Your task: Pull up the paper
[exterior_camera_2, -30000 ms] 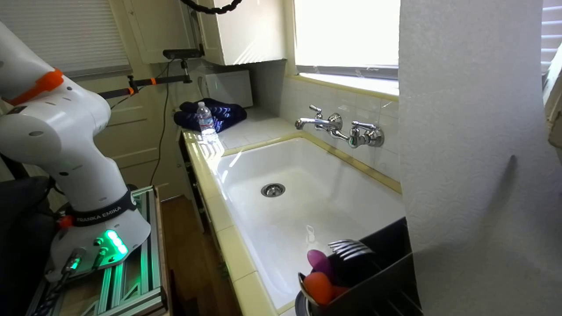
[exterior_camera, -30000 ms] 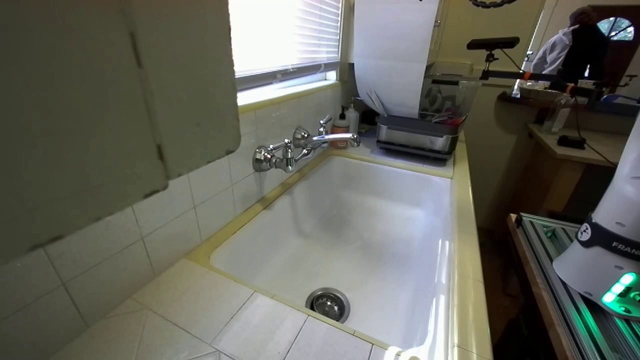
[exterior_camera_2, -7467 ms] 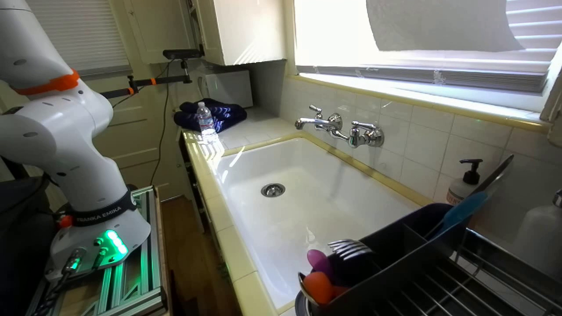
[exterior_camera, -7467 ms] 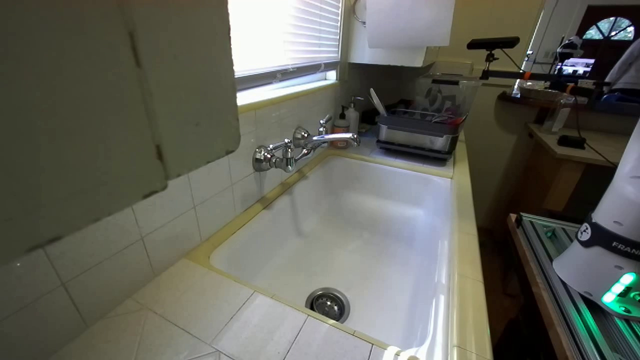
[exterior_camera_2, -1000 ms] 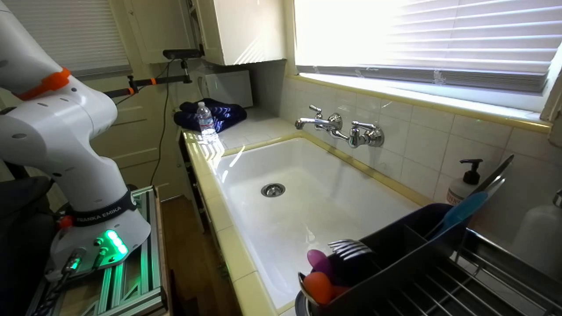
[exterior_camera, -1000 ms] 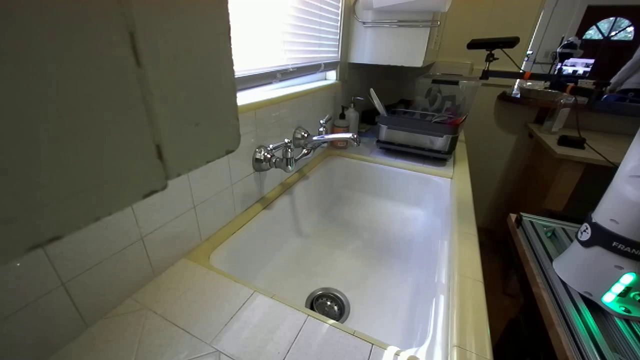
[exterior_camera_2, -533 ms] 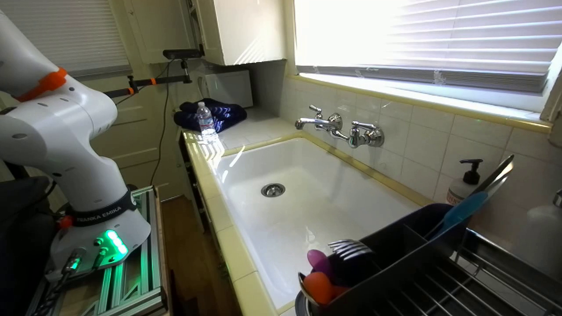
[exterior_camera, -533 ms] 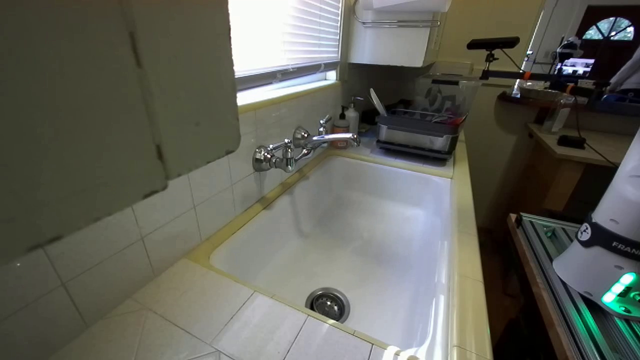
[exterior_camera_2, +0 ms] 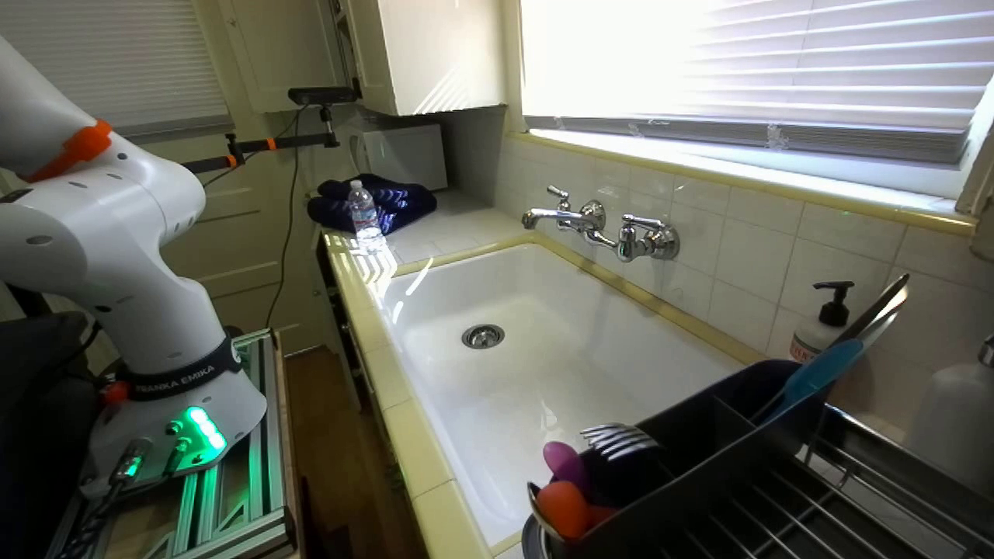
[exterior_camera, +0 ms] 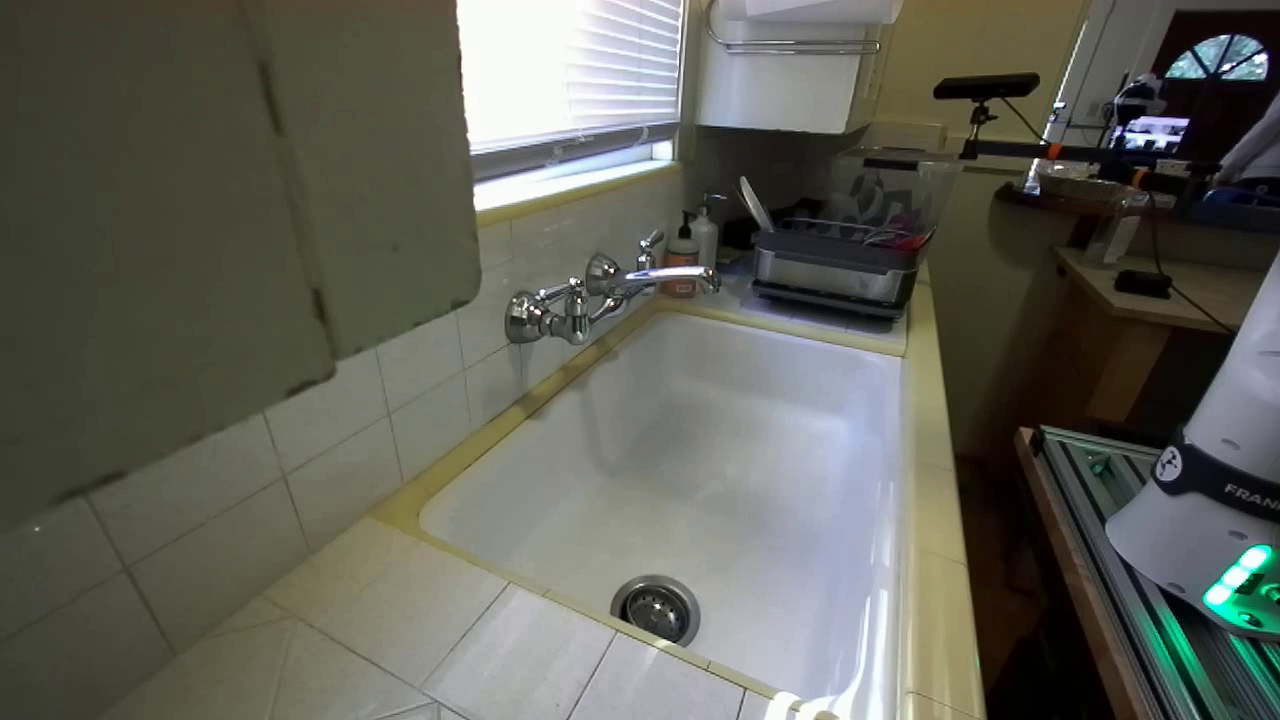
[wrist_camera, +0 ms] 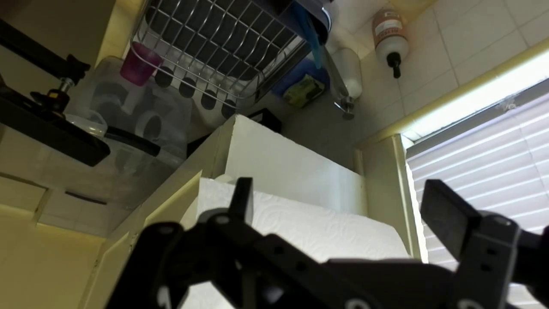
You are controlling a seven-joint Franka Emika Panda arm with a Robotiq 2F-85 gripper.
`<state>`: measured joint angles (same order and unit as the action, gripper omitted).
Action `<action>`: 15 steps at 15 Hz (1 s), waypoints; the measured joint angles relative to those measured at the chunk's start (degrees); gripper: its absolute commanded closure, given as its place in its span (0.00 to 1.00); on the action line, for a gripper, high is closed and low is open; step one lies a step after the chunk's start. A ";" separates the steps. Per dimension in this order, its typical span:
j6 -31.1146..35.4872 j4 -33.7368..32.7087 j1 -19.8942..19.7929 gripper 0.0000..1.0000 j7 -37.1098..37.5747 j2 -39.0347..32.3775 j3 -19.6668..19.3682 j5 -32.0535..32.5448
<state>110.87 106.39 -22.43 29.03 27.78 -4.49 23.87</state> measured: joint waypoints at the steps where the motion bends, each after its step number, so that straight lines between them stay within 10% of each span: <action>1: -0.31 0.95 0.31 0.00 0.17 0.45 0.02 -0.23; 15: -0.55 11.93 4.00 0.00 0.48 3.42 0.07 -9.14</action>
<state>110.32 118.32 -18.43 29.51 31.20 -4.42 14.74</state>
